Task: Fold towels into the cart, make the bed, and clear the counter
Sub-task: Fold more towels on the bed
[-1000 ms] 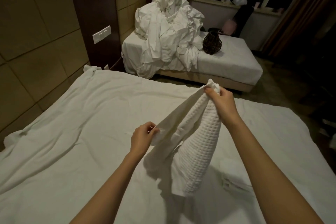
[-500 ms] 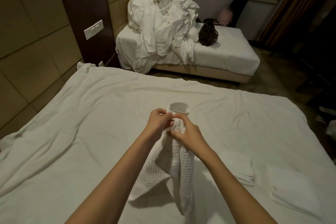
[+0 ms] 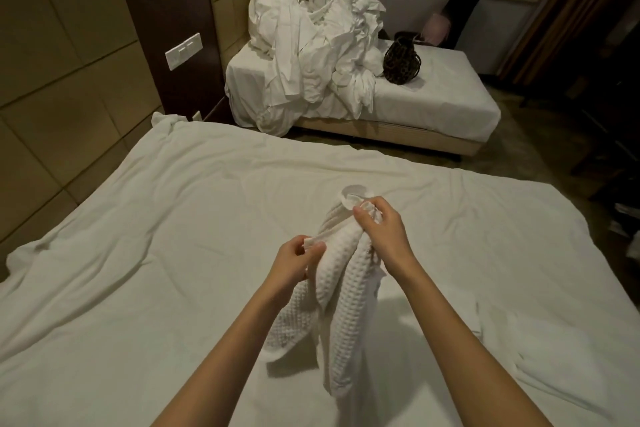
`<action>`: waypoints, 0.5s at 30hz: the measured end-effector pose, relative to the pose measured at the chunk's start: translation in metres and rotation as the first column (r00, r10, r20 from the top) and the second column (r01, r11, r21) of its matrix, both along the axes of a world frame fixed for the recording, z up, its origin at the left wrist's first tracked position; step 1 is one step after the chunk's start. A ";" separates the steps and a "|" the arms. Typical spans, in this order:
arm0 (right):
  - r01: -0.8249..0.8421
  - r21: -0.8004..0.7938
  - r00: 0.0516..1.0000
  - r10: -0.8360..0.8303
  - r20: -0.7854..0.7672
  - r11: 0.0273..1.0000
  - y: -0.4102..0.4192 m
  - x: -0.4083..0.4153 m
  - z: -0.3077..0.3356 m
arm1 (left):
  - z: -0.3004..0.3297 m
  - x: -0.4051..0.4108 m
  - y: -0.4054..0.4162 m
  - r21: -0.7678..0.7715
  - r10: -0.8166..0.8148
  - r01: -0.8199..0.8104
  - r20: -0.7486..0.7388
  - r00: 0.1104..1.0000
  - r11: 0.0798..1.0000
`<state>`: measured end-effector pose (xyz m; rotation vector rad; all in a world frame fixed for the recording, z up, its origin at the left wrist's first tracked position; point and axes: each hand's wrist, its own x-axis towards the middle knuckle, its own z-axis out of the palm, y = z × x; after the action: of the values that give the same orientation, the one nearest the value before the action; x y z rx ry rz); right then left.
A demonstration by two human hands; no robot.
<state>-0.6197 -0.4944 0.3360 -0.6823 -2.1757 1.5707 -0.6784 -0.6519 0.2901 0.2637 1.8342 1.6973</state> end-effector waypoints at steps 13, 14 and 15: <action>0.076 -0.528 0.997 -0.079 0.017 0.846 0.002 0.006 0.015 | 0.034 0.027 0.022 -0.025 0.055 -0.092 -0.642 0.765 0.995; 0.077 -0.544 0.997 -0.081 0.017 0.835 -0.001 0.006 0.014 | 0.030 0.030 0.024 -0.068 0.027 -0.093 -0.648 0.761 0.993; 0.080 -0.559 0.996 -0.086 0.016 0.825 -0.003 0.005 0.013 | 0.026 0.032 0.026 -0.099 0.010 -0.099 -0.655 0.755 0.990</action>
<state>-0.6145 -0.4969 0.3490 -0.9170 -1.6320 2.1786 -0.6467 -0.6258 0.3161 0.8520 2.4609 1.6304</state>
